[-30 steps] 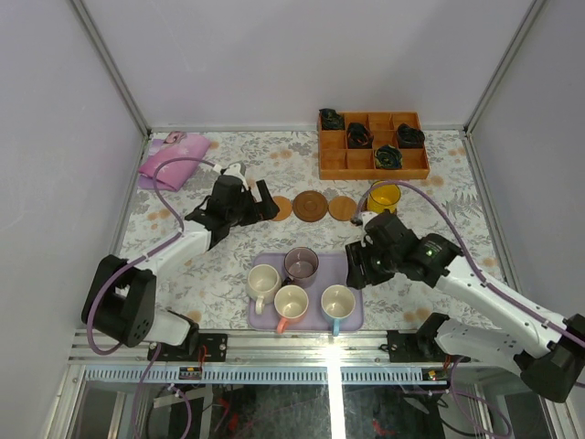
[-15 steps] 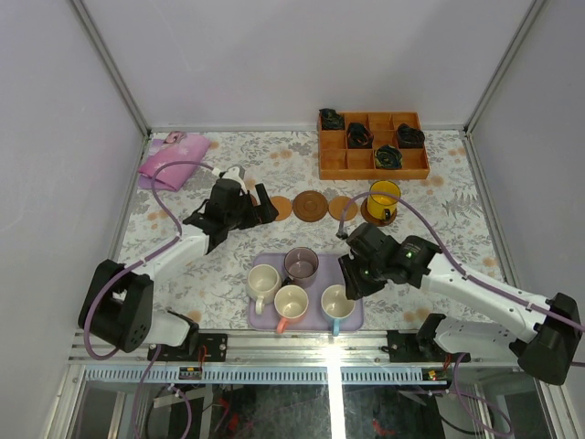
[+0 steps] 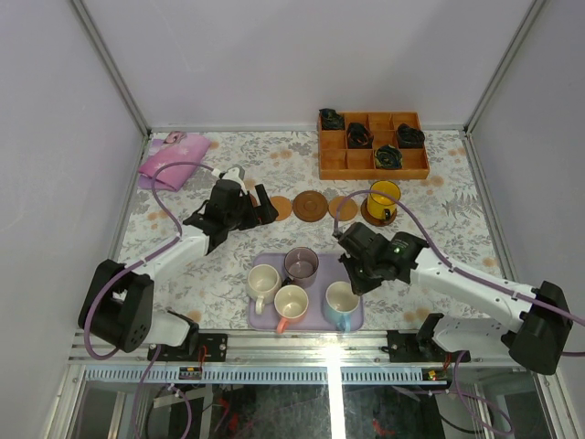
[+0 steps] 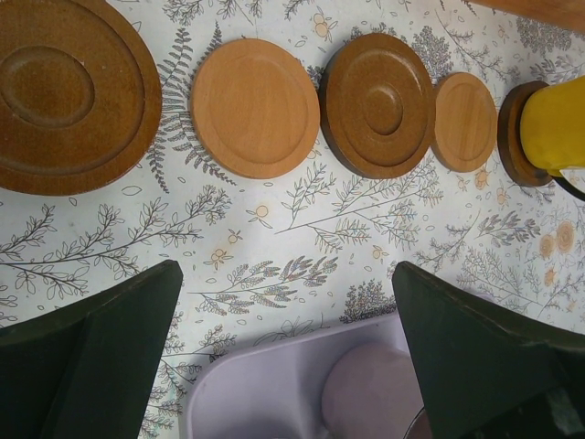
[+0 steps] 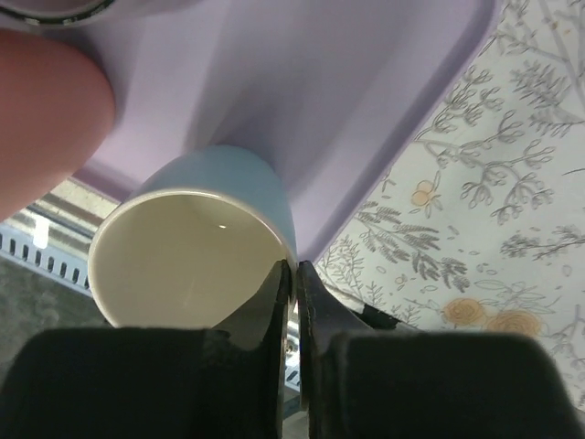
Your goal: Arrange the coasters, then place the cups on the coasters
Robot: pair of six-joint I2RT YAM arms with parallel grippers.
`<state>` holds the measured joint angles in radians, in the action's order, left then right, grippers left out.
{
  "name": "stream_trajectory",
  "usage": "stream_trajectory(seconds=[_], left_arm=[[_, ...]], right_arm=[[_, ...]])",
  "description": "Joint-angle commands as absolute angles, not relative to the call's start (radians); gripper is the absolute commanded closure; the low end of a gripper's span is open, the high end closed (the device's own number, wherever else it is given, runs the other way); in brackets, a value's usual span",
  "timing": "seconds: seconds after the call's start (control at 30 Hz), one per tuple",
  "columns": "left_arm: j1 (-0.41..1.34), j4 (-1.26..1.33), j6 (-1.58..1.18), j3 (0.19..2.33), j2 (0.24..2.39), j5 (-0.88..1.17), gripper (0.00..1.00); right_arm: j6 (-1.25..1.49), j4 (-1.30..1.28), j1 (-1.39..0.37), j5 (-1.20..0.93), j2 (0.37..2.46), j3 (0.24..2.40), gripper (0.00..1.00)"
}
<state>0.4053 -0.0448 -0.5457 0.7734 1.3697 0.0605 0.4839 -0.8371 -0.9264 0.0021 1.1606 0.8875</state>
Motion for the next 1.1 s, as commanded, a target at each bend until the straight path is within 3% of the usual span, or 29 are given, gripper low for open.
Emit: stream_trajectory(seconds=[0.0,0.27,0.73,0.9,1.07], left_arm=[[0.41,0.007,-0.556,0.766,1.38,0.044,0.0],[0.41,0.01,-0.557,0.786,1.401,0.032,0.0],[0.41,0.005,-0.548,0.799,1.422,0.015,0.0],[0.41,0.004,-0.545,0.802,1.422,0.022,0.0],[0.41,0.004,-0.536,0.812,1.432,0.03,0.0]], right_arm=[[0.419,-0.839,-0.933,0.193,1.203,0.97,1.0],[0.306,-0.775,-0.933,0.327,1.261,1.065,1.0],[0.25,-0.645,-0.932,0.298,1.334,1.039,0.98],[0.269,-0.653,-0.932,0.337,1.322,1.044,0.68],[0.3,-0.665,-0.932,0.362,1.289,1.04,0.5]])
